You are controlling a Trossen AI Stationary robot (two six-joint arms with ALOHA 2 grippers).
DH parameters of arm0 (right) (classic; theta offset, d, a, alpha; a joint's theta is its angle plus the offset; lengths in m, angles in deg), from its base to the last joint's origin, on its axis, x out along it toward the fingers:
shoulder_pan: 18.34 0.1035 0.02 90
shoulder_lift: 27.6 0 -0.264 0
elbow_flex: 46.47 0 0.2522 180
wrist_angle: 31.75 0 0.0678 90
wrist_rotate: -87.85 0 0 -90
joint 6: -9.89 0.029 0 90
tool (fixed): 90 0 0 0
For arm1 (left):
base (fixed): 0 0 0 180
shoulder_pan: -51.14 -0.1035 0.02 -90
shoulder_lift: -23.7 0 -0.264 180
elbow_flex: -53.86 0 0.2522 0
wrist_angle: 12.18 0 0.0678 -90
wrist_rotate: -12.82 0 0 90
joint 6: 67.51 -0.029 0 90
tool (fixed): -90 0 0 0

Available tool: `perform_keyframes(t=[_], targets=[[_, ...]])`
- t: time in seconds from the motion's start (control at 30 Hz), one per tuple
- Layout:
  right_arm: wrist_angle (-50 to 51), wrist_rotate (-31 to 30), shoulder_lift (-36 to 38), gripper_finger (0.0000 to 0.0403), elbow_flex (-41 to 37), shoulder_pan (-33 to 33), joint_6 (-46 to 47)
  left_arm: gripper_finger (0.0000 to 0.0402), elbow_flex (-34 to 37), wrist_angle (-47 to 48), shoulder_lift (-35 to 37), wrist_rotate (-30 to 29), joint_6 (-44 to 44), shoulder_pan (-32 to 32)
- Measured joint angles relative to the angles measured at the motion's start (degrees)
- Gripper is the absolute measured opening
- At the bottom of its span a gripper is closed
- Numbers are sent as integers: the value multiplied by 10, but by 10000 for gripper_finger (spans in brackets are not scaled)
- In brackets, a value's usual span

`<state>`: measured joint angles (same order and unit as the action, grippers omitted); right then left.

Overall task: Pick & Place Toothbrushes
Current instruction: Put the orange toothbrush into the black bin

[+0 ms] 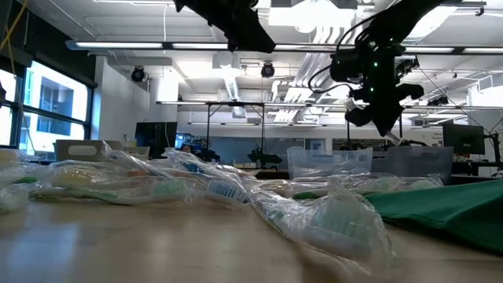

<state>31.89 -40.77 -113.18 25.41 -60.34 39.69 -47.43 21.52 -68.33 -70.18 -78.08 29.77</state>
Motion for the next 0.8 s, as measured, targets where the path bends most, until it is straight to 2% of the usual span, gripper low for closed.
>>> perform_keyframes(t=[0.57,0.8], targets=[[79,-19,-82,21,0,-3,4,122,0,13,0,1,6,0],[91,-20,-92,51,0,-5,5,122,0,11,0,1,19,0]])
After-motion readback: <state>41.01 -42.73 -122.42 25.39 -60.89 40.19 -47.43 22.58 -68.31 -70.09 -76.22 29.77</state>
